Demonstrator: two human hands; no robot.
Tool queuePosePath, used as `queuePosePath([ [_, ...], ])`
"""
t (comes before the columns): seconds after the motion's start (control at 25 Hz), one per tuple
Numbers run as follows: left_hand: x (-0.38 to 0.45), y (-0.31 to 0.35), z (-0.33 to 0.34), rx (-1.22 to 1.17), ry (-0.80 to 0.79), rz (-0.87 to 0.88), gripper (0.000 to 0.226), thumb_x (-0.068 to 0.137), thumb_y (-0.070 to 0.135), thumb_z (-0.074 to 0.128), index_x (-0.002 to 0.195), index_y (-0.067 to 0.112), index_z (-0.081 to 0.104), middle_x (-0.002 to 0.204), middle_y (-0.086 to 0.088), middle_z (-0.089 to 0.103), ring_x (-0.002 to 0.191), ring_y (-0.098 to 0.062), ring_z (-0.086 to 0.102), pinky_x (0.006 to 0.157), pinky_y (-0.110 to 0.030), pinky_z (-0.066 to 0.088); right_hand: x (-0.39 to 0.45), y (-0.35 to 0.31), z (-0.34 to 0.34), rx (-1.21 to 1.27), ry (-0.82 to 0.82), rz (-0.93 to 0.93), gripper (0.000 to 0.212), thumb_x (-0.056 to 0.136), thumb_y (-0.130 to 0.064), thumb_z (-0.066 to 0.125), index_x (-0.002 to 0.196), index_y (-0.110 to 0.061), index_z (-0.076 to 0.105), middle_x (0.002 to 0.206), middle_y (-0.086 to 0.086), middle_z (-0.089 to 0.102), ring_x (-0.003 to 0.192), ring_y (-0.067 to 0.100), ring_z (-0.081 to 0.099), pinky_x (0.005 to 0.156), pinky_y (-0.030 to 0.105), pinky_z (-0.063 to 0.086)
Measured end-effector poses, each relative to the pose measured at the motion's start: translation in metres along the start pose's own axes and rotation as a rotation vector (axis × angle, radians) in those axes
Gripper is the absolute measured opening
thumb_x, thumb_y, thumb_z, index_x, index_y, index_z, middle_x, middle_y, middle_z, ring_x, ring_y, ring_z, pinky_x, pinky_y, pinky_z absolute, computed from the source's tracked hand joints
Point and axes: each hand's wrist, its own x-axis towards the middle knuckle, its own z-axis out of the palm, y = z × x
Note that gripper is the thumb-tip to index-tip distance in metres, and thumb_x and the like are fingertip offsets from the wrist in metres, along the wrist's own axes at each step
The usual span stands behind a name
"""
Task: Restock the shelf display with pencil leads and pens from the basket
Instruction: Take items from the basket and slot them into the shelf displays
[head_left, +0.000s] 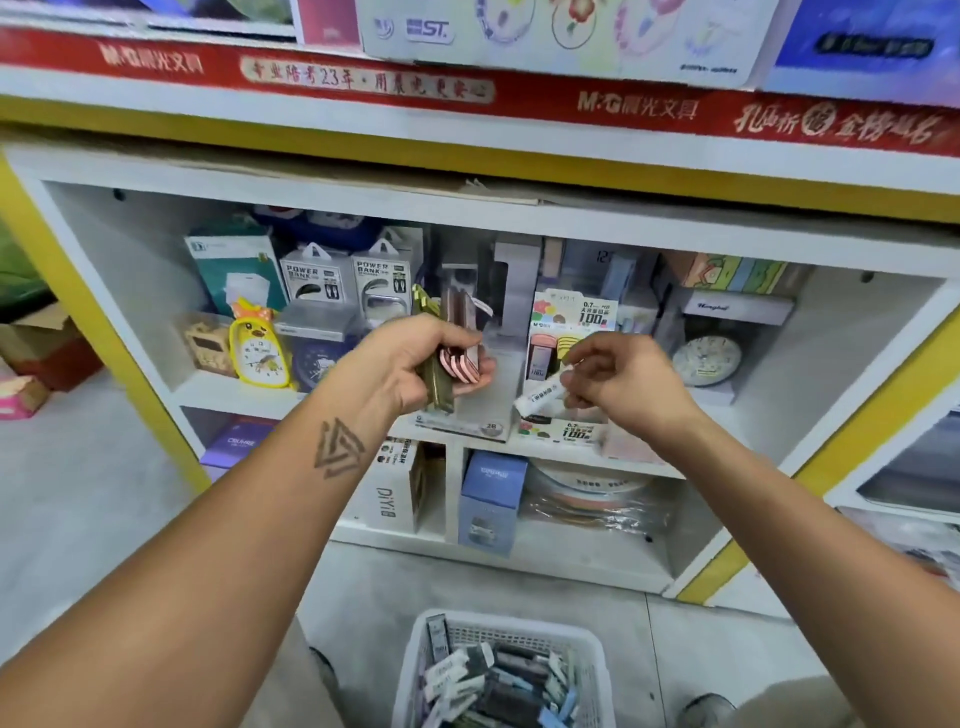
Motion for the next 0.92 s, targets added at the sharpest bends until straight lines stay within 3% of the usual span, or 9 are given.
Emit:
queuePosePath([
  [0.08, 0.009, 0.008, -0.017, -0.004, 0.063, 0.035, 0.014, 0.092, -0.006, 0.055, 0.106, -0.006, 0.058, 0.096, -0.022, 0.065, 0.078, -0.029, 0.07, 0.059, -0.044, 0.062, 0.019, -0.004, 0.015, 0.005, 0.053, -0.059, 0.027, 0.091, 0.004, 0.063, 0.083, -0.021, 0.067, 0.086, 0.015, 0.072, 0.066, 0.022, 0.074, 0.072, 0.038, 0.062],
  [0.2, 0.021, 0.012, -0.038, -0.005, 0.175, 0.078, 0.025, 0.089, -0.007, 0.058, 0.114, -0.008, 0.057, 0.107, -0.025, 0.065, 0.074, -0.03, 0.073, 0.05, -0.039, 0.059, 0.039, 0.001, 0.037, -0.042, 0.092, -0.139, 0.034, 0.092, 0.001, 0.061, 0.081, -0.031, 0.063, 0.083, 0.002, 0.069, 0.066, 0.017, 0.075, 0.07, 0.037, 0.062],
  [0.36, 0.029, 0.014, -0.046, -0.021, 0.227, 0.126, 0.036, 0.086, -0.007, 0.061, 0.121, -0.009, 0.055, 0.113, -0.028, 0.066, 0.074, -0.03, 0.074, 0.053, -0.037, 0.058, 0.055, 0.012, 0.061, -0.158, 0.126, -0.188, 0.026, 0.093, -0.001, 0.06, 0.089, -0.027, 0.061, 0.083, 0.0, 0.065, 0.068, 0.013, 0.071, 0.057, 0.024, 0.053],
  [0.48, 0.033, 0.008, -0.05, -0.049, 0.239, 0.11, 0.042, 0.083, -0.009, 0.063, 0.125, -0.008, 0.054, 0.115, -0.027, 0.066, 0.07, -0.031, 0.073, 0.052, -0.039, 0.058, 0.068, 0.017, 0.075, -0.281, 0.115, -0.254, 0.014, 0.094, -0.003, 0.059, 0.096, -0.017, 0.062, 0.082, -0.001, 0.064, 0.078, 0.023, 0.069, 0.067, 0.034, 0.056],
  [0.56, 0.036, 0.003, -0.053, -0.059, 0.231, 0.065, 0.042, 0.084, -0.009, 0.063, 0.124, -0.008, 0.054, 0.108, -0.026, 0.067, 0.069, -0.031, 0.072, 0.051, -0.041, 0.059, 0.075, 0.023, 0.084, -0.409, 0.088, -0.331, 0.009, 0.095, -0.007, 0.06, 0.103, -0.011, 0.063, 0.088, 0.005, 0.068, 0.082, 0.025, 0.068, 0.073, 0.042, 0.056],
  [0.72, 0.041, -0.003, -0.062, -0.062, 0.226, -0.003, 0.033, 0.084, -0.008, 0.062, 0.117, -0.009, 0.058, 0.081, -0.022, 0.072, 0.072, -0.031, 0.074, 0.054, -0.04, 0.06, 0.086, 0.029, 0.097, -0.427, 0.063, -0.384, 0.011, 0.094, -0.006, 0.063, 0.103, -0.009, 0.066, 0.09, 0.005, 0.07, 0.081, 0.022, 0.068, 0.075, 0.039, 0.056],
  [0.92, 0.04, -0.001, -0.065, -0.081, 0.216, 0.021, 0.03, 0.08, -0.01, 0.065, 0.11, -0.008, 0.061, 0.075, -0.02, 0.072, 0.076, -0.034, 0.074, 0.056, -0.043, 0.061, 0.094, 0.034, 0.108, -0.408, 0.017, -0.394, 0.013, 0.092, -0.005, 0.065, 0.104, -0.009, 0.069, 0.089, 0.005, 0.071, 0.079, 0.019, 0.068, 0.074, 0.039, 0.058],
])
